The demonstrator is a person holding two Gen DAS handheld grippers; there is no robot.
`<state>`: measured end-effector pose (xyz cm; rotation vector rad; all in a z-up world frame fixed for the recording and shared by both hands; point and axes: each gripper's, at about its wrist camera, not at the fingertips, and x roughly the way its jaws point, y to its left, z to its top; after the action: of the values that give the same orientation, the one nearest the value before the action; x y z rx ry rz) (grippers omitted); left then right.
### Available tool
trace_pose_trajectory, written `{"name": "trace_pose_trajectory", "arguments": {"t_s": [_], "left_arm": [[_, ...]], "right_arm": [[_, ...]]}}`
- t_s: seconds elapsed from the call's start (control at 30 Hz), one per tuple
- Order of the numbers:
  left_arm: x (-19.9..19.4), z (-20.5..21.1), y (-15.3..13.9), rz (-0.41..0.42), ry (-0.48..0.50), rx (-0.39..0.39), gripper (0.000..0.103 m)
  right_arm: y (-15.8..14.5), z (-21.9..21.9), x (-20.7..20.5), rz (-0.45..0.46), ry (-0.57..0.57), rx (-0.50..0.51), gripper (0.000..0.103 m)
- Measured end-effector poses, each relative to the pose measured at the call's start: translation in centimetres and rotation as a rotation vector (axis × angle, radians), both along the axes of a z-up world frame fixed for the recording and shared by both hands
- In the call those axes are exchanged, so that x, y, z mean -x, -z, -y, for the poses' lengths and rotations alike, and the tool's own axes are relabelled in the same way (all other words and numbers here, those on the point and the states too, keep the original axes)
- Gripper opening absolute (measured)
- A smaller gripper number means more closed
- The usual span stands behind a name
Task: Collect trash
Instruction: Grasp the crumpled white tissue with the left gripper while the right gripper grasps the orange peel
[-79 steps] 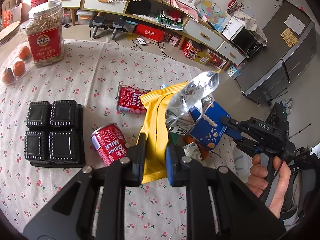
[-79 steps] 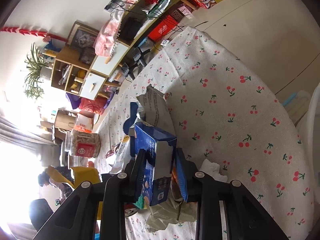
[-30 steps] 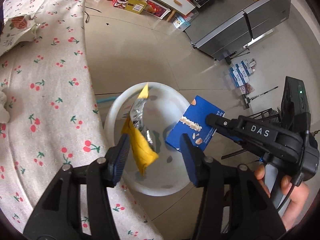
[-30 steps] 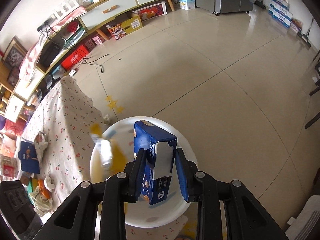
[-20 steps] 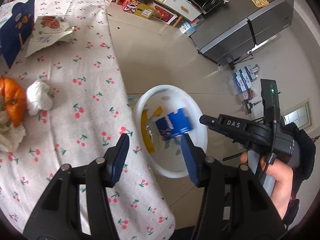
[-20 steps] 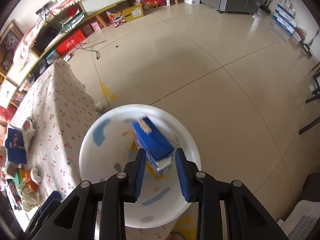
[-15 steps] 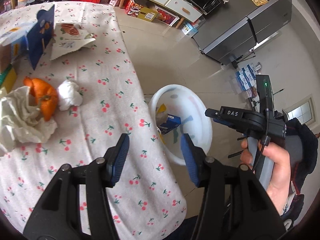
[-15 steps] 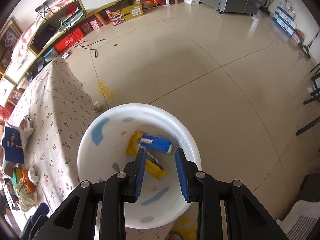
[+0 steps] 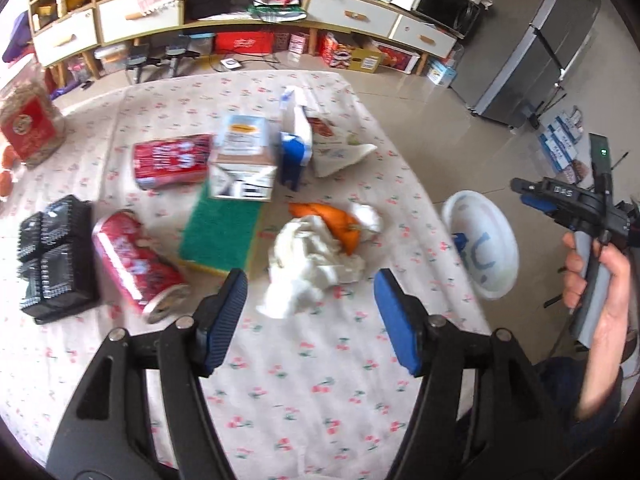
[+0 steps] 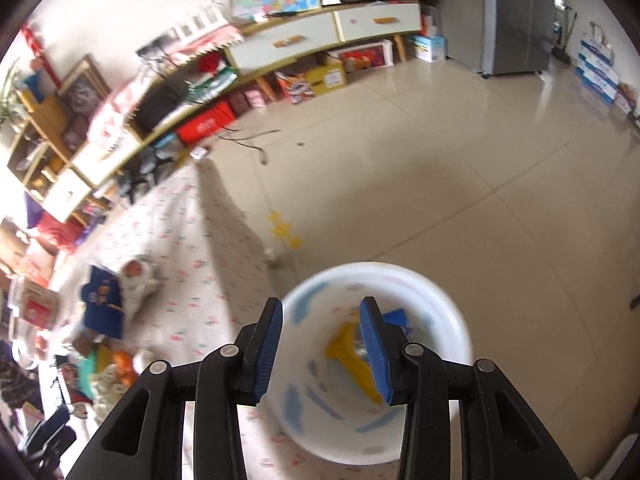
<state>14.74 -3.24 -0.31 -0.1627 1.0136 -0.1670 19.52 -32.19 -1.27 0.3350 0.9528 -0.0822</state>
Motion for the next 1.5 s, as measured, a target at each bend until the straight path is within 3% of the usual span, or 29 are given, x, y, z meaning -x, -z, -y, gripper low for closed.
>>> {"name": "trace_pose_trajectory", "arguments": {"t_s": [0.13,0.27,0.57,0.87,0.93,0.97,1.0,1.1,1.33,1.5], "left_arm": [[0.1,-3.5,0.9,-0.006,-0.037,-0.033,0.067],[0.8,-4.8,2.0,-0.007,-0.042,0.010,0.067],[-0.1,-0.1,4.5,-0.020,0.068,0.027,0.067],[-1.5,1.5,5.8,-0.037,0.070,0.111,0.067],[-1.7,1.3,6.2,-0.047,0.058,0.124,0.060],[-1.8,1.1,6.3,-0.056,0.053,0.120,0.045],[-1.8,1.0,6.5,-0.071,0.049,0.112,0.036],[-1.5,-0.1,6.3,-0.080,0.029,0.163,0.025],[0.6,-1.9,5.1,-0.085,-0.005,0.251,0.022],[2.5,-3.7,4.5,-0.094,-0.038,0.283,0.022]], "right_arm": [[0.1,-2.6,-0.5,-0.001,-0.077,-0.044,0.047],[0.9,-6.2,-1.2,-0.047,-0.146,-0.029,0.047],[3.1,-13.8,-1.6,-0.103,-0.292,0.023,0.048],[4.1,-16.8,-2.3,-0.118,-0.342,0.020,0.049],[4.1,-17.2,-2.4,-0.118,-0.342,0.025,0.049],[4.1,-17.3,-2.4,-0.118,-0.343,0.025,0.049],[4.2,-17.4,-2.4,-0.118,-0.344,0.024,0.049],[4.4,-17.9,-2.5,-0.125,-0.359,0.030,0.049],[4.7,-18.5,-2.6,-0.134,-0.375,0.041,0.049],[4.9,-18.0,-2.9,-0.143,-0.371,-0.007,0.049]]}}
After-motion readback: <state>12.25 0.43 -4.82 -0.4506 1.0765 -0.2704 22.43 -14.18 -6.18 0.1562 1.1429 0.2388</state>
